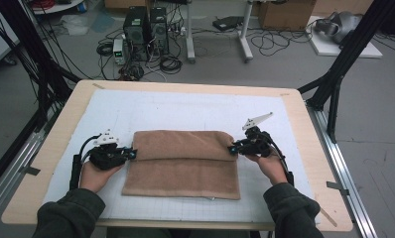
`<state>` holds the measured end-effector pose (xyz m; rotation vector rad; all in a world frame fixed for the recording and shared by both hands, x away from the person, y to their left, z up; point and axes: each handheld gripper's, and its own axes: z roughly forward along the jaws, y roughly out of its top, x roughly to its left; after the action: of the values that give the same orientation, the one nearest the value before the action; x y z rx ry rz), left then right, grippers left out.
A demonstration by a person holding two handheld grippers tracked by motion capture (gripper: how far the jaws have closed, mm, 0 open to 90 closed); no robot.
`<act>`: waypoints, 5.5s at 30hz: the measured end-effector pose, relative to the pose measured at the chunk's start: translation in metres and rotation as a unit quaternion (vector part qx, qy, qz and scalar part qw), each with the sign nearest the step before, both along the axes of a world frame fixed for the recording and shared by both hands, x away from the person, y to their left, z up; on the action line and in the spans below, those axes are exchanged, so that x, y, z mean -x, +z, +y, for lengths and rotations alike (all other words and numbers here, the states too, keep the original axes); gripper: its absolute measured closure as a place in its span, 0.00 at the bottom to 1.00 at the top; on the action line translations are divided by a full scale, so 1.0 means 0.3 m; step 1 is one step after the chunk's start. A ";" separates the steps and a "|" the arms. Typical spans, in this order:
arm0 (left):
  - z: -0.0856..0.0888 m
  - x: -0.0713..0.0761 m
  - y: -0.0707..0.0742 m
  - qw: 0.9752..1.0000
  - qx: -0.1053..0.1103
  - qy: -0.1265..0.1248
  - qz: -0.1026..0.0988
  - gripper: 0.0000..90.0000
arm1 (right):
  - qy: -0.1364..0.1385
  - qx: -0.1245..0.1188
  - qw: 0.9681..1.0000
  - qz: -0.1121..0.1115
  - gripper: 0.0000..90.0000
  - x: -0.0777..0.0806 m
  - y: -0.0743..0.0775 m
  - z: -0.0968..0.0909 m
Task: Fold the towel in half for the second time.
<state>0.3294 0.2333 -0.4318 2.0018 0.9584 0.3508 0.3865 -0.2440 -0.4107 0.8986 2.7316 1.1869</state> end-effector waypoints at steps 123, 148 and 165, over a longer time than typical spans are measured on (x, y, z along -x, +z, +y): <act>-0.060 -0.193 0.120 0.994 0.002 0.088 -0.066 0.91 | -0.013 0.015 0.993 -0.117 0.87 -0.146 0.110 0.043; -0.035 -0.003 -0.022 0.997 -0.065 -0.030 -0.014 0.73 | 0.033 0.038 0.998 -0.036 0.71 0.033 -0.049 0.082; -0.002 0.018 0.023 0.996 -0.071 0.007 -0.053 0.94 | 0.041 0.021 0.995 -0.086 0.94 0.085 0.022 0.090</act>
<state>0.3240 0.2328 -0.4248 2.0824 0.9025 0.5395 0.3608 -0.2170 -0.4041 0.6520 2.6668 1.1572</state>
